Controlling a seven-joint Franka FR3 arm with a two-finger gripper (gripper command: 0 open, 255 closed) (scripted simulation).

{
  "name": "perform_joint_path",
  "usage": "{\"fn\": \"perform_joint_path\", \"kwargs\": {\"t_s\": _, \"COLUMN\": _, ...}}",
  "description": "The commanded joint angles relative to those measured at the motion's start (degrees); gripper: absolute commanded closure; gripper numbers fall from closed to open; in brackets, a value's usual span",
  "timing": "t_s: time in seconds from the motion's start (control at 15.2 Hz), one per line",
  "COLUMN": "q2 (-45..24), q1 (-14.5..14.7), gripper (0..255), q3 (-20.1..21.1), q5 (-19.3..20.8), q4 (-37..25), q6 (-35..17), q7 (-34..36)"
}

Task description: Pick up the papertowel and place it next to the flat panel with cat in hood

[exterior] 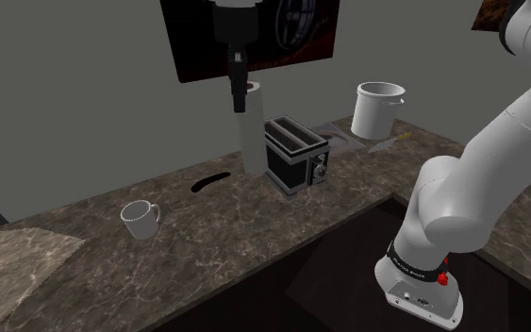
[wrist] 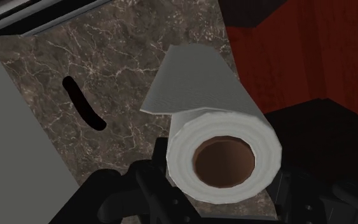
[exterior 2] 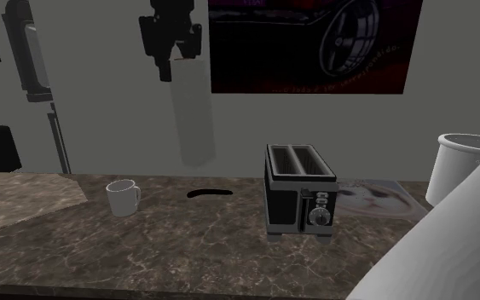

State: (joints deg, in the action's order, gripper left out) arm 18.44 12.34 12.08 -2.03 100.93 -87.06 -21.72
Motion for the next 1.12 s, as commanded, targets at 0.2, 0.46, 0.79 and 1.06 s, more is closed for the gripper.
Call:
{"fn": "perform_joint_path", "kwargs": {"t_s": 0.2, "q2": 6.3, "q1": -1.5, "gripper": 255, "q3": -4.7, "q5": 0.2, "q4": 5.7, "q6": 0.6, "q7": -6.3}}
{"fn": "perform_joint_path", "kwargs": {"t_s": 0.46, "q2": 10.6, "q1": -2.8, "gripper": 255, "q3": -8.8, "q5": 1.3, "q4": 9.4, "q6": 1.3, "q7": -11.6}}
{"fn": "perform_joint_path", "kwargs": {"t_s": 0.79, "q2": 14.7, "q1": -4.5, "gripper": 255, "q3": -14.0, "q5": 3.5, "q4": 12.5, "q6": 2.3, "q7": -18.2}}
{"fn": "perform_joint_path", "kwargs": {"t_s": 1.06, "q2": 17.0, "q1": -5.9, "gripper": 255, "q3": -18.4, "q5": 5.7, "q4": 13.8, "q6": 3.0, "q7": -23.5}}
